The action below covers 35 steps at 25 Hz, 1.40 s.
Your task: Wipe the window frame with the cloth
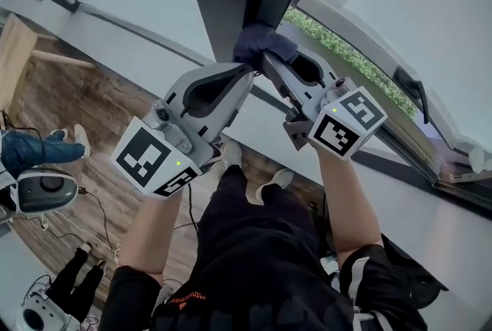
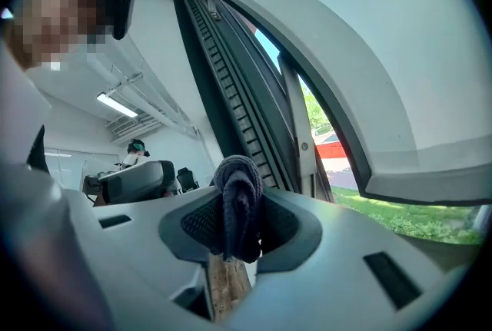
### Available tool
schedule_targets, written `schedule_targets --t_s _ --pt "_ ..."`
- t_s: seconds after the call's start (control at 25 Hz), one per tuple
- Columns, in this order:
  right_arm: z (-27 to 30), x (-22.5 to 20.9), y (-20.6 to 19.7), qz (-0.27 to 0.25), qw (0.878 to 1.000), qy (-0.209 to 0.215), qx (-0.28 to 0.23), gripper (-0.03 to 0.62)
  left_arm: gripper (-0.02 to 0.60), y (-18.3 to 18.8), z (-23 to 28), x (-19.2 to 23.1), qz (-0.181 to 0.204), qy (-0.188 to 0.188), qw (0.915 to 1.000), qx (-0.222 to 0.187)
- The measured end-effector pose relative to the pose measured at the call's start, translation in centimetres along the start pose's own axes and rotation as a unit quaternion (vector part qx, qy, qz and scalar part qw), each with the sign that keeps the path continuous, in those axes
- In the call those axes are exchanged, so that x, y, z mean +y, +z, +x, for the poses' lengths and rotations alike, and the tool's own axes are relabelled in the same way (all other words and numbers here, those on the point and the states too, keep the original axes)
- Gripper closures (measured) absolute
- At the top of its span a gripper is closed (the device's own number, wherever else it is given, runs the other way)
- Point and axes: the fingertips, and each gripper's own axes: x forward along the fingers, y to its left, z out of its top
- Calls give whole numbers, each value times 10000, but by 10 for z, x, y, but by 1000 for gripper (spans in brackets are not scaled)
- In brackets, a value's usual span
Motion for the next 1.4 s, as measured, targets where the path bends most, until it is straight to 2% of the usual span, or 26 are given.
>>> schedule_targets --t_s 0.68,1.4 --pt "7 -32 -63 493 9978 -237 373 493 563 -38 -5 10 -286 115 9992 251" --pt "12 -52 -106 747 9932 -566 695 494 561 -64 -17 18 -563 144 9976 368"
